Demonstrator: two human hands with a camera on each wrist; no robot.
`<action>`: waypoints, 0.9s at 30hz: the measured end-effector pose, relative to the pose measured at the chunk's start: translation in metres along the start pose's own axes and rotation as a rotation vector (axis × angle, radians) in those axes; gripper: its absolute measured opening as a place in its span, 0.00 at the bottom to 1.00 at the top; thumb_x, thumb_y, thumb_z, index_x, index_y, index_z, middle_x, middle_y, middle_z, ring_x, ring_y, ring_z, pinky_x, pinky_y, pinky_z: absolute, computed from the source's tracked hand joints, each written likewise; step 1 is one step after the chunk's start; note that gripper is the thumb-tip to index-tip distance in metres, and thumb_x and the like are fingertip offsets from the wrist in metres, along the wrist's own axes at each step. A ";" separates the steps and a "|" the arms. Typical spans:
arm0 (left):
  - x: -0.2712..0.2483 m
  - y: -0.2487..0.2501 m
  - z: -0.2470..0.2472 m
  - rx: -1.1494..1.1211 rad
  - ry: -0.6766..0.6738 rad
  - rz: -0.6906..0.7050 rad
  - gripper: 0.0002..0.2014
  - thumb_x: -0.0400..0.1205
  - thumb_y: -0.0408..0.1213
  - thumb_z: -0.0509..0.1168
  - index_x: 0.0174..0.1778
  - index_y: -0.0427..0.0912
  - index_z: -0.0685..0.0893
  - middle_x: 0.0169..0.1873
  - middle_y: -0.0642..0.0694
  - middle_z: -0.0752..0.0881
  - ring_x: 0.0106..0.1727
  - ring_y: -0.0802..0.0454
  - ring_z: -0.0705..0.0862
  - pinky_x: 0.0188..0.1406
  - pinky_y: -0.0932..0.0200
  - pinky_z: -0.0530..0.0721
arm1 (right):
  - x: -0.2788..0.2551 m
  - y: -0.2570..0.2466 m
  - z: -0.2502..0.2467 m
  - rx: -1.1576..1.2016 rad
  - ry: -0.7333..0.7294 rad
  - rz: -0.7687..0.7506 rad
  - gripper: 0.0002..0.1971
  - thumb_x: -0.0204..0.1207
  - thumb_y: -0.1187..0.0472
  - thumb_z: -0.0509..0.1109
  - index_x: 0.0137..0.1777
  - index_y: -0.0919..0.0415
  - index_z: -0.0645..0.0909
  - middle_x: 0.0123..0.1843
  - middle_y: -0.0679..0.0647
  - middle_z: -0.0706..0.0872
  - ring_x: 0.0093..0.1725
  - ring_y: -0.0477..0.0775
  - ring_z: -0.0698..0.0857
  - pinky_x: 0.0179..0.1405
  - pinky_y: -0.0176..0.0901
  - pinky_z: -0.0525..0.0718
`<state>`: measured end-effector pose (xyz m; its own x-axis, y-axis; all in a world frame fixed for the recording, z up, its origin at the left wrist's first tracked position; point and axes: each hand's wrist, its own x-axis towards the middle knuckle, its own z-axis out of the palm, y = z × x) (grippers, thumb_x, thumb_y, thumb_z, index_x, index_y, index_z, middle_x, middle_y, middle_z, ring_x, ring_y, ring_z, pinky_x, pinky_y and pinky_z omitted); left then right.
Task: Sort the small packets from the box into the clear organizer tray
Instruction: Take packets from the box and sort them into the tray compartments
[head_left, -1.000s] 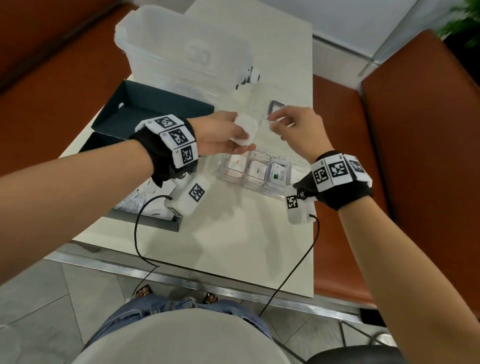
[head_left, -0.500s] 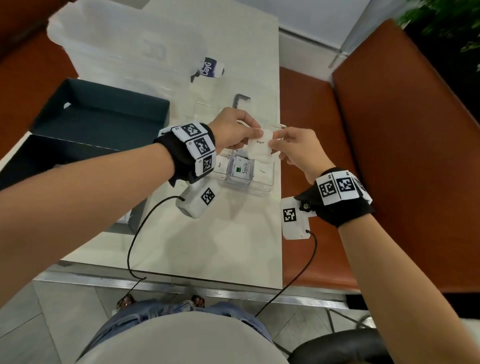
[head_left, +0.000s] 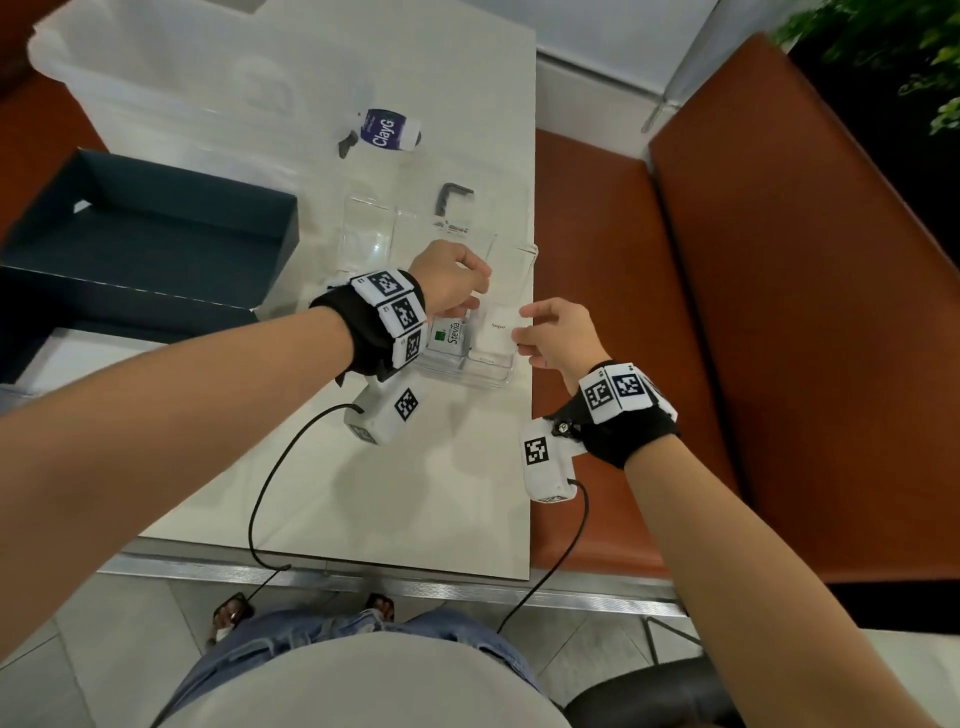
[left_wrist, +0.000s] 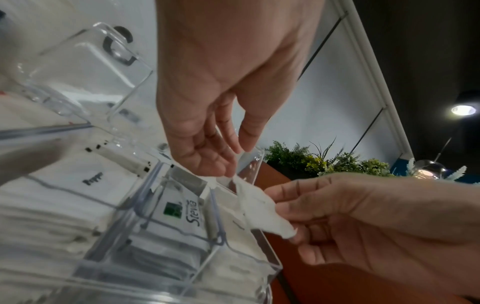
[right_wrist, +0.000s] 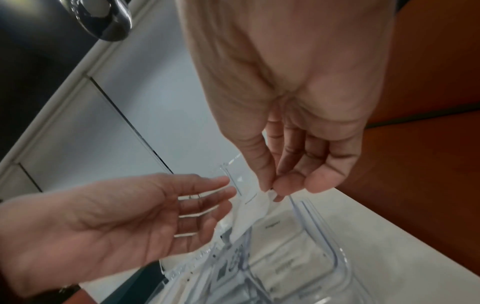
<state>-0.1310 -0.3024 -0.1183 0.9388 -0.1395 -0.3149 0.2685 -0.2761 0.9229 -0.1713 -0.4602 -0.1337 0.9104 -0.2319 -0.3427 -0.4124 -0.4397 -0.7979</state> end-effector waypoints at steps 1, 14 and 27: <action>-0.001 0.000 -0.002 -0.008 0.004 -0.008 0.06 0.83 0.31 0.66 0.53 0.42 0.84 0.50 0.45 0.87 0.39 0.54 0.87 0.38 0.62 0.86 | 0.001 0.002 0.003 -0.019 -0.003 0.004 0.15 0.74 0.70 0.73 0.60 0.62 0.79 0.43 0.56 0.86 0.36 0.49 0.85 0.36 0.41 0.83; -0.013 -0.003 -0.022 -0.085 0.019 -0.043 0.10 0.86 0.30 0.62 0.62 0.37 0.82 0.53 0.42 0.87 0.43 0.48 0.86 0.43 0.59 0.85 | -0.001 -0.007 0.021 -0.512 0.050 -0.252 0.12 0.75 0.67 0.70 0.58 0.58 0.81 0.57 0.58 0.82 0.47 0.53 0.80 0.45 0.42 0.78; -0.019 0.001 -0.040 -0.107 -0.028 -0.030 0.07 0.85 0.30 0.63 0.58 0.39 0.81 0.49 0.43 0.86 0.39 0.51 0.85 0.40 0.60 0.84 | -0.012 -0.025 0.029 -0.730 -0.003 -0.193 0.09 0.79 0.61 0.67 0.57 0.52 0.82 0.59 0.51 0.83 0.61 0.57 0.80 0.68 0.57 0.68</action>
<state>-0.1403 -0.2621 -0.1026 0.9242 -0.1595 -0.3470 0.3190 -0.1772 0.9311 -0.1705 -0.4210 -0.1244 0.9684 -0.0907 -0.2324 -0.1628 -0.9357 -0.3130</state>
